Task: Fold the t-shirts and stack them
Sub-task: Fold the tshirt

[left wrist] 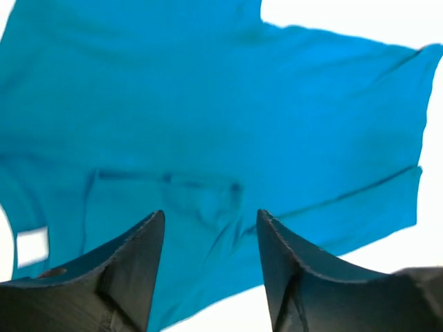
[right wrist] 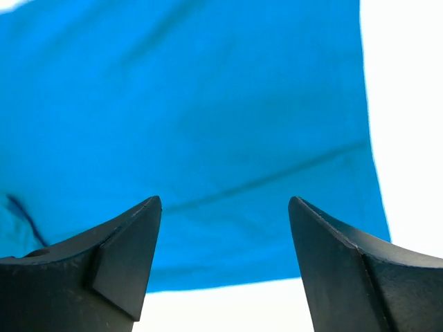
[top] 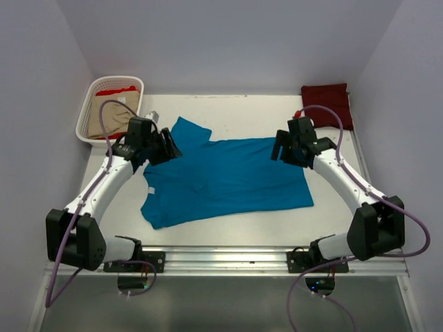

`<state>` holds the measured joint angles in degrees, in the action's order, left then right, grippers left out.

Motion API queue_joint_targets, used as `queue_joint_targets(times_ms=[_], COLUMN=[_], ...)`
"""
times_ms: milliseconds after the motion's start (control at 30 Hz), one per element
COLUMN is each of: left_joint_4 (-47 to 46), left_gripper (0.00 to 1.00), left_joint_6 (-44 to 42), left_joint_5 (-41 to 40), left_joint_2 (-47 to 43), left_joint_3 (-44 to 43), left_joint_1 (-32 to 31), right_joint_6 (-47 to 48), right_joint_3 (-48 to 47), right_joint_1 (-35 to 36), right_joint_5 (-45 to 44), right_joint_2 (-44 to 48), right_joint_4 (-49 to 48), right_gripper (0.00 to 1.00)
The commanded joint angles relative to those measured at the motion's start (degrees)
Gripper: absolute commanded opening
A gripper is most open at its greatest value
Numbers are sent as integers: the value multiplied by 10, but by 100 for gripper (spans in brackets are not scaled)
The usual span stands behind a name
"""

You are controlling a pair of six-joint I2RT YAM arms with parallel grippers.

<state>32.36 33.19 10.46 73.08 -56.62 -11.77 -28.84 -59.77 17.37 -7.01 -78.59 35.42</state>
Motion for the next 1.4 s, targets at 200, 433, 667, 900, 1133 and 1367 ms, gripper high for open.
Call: queue_joint_targets(times_ms=[200,433,667,900,1133,1367], left_joint_4=[-80,-73,-66,-98,-127,-120], left_gripper=[64,64,66,68,69,68], left_joint_6=[-92,-160,-166,-169,-165,-147], left_joint_5=[11,-76,-94,-63,-13,35], left_joint_2=[289,435,543,609,659,703], left_joint_3=[-227,-385,-486,-565,-631,-677], left_joint_1=[19,27,48,69,73,73], right_joint_6=[9,22,26,26,35,35], right_joint_3=[-92,-50,-17,-12,-18,-25], right_joint_1=[1,1,1,1,1,1], right_joint_5=[-27,-16,1,14,10,0], right_joint_2=[-54,19,59,65,71,66], right_joint_4=[24,17,25,33,46,50], right_gripper=[80,80,80,82,83,83])
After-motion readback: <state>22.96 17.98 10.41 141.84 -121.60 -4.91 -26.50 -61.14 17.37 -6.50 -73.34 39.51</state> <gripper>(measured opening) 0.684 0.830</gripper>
